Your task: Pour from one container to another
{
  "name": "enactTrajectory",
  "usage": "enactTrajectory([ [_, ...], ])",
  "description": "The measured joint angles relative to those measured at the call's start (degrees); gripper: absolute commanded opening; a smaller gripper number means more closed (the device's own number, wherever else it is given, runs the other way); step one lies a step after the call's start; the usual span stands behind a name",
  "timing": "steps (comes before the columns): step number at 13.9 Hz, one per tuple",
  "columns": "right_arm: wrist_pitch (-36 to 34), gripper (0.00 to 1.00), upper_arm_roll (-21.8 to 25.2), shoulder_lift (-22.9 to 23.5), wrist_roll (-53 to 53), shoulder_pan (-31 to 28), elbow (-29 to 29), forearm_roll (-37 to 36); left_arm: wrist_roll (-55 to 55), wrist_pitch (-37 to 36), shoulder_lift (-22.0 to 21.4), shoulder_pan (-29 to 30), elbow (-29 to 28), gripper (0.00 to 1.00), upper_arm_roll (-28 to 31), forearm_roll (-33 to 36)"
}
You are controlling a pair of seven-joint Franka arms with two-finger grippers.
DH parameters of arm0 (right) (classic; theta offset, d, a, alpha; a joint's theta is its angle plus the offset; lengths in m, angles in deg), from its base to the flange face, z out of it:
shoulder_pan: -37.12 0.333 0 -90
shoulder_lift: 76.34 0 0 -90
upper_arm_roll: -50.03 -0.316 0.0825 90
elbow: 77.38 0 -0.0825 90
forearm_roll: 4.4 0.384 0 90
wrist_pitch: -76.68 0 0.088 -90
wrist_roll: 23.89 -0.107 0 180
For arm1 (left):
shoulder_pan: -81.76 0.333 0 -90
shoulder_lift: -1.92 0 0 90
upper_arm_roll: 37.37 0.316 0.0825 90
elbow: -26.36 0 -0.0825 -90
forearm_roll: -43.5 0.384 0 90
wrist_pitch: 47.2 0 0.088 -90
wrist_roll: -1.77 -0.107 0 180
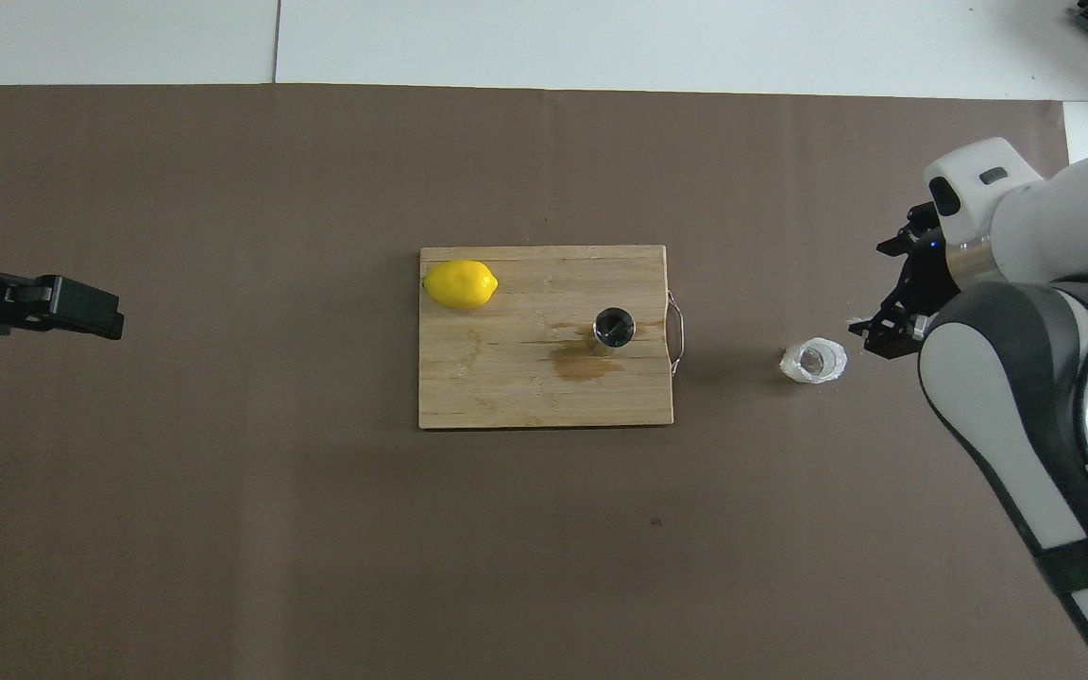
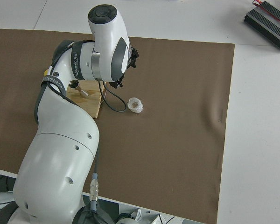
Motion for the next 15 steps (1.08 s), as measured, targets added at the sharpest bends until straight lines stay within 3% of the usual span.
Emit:
enactTrajectory([
  [9, -0.9, 1.00, 0.1, -6.2, -37.0, 0.6, -0.6, -0.8, 0.0, 0.0, 0.0, 0.0, 0.0, 1.00, 0.0, 0.0],
  [15, -11.4, 1.00, 0.1, -7.6, -62.0, 0.5, -7.3, -1.4, 0.0, 0.0, 0.0, 0.0, 0.0, 1.00, 0.0, 0.0],
])
